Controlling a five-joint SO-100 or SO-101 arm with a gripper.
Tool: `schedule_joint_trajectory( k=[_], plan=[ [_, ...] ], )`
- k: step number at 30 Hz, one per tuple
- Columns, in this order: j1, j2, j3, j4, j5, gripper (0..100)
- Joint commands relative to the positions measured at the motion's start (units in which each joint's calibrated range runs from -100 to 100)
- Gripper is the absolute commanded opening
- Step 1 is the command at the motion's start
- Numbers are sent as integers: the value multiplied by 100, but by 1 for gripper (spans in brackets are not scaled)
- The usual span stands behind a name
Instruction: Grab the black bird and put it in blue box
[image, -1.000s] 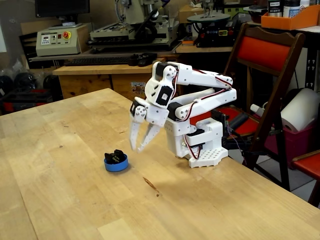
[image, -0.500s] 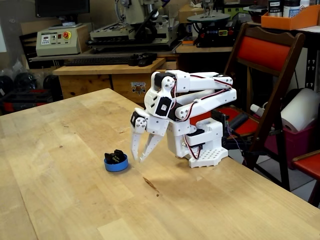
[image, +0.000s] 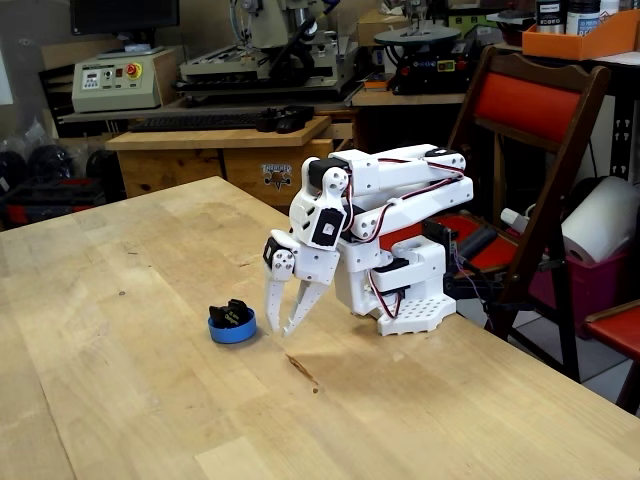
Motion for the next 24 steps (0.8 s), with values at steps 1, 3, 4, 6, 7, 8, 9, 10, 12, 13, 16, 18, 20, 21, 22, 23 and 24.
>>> schedule_joint_trajectory(
  k=[1, 3, 4, 6, 7, 8, 9, 10, 12, 13, 16, 18, 20, 21, 22, 23, 24],
  plan=[
    [7, -39, -56, -61, -15, 4],
    [7, -39, -56, -61, -15, 4],
    [7, -39, -56, -61, -15, 4],
    [-15, -39, -56, -61, -15, 4],
    [-22, -39, -56, -61, -15, 4],
    [-22, -39, -56, -61, -15, 4],
    [-22, -39, -56, -61, -15, 4],
    [-22, -39, -56, -61, -15, 4],
    [-22, -39, -56, -61, -15, 4],
    [-22, -39, -56, -61, -15, 4],
    [-22, -39, -56, -61, -15, 4],
    [-22, -39, -56, -61, -15, 4],
    [-22, -39, -56, -61, -15, 4],
    [-22, -39, -56, -61, -15, 4],
    [-22, -39, -56, -61, -15, 4],
    [-22, -39, -56, -61, -15, 4],
    [-22, -39, -56, -61, -15, 4]
  ],
)
